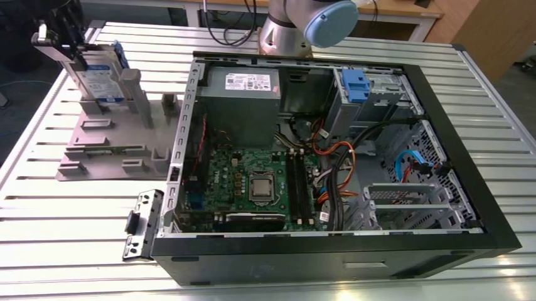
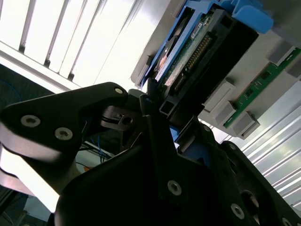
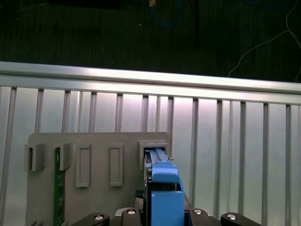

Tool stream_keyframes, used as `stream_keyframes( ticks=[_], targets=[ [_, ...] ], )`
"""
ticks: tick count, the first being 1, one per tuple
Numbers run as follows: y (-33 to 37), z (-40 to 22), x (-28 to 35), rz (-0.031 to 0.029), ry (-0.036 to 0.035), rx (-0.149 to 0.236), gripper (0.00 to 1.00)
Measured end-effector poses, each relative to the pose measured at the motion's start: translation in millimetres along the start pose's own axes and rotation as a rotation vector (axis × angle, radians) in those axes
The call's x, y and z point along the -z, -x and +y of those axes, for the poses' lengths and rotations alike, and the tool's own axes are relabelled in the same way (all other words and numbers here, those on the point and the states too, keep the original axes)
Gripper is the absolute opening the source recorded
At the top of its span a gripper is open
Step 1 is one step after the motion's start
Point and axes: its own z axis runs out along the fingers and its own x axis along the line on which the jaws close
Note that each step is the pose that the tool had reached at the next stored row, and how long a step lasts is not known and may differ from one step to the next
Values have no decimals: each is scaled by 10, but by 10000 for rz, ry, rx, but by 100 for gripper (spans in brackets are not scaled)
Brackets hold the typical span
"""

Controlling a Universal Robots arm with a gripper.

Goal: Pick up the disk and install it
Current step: 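Pick up the disk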

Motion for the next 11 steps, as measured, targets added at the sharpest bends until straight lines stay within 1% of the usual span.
stream_keyframes(
  ticks=[11],
  targets=[
    [3, 2, 41, 0, 0, 0, 36]
  ],
)
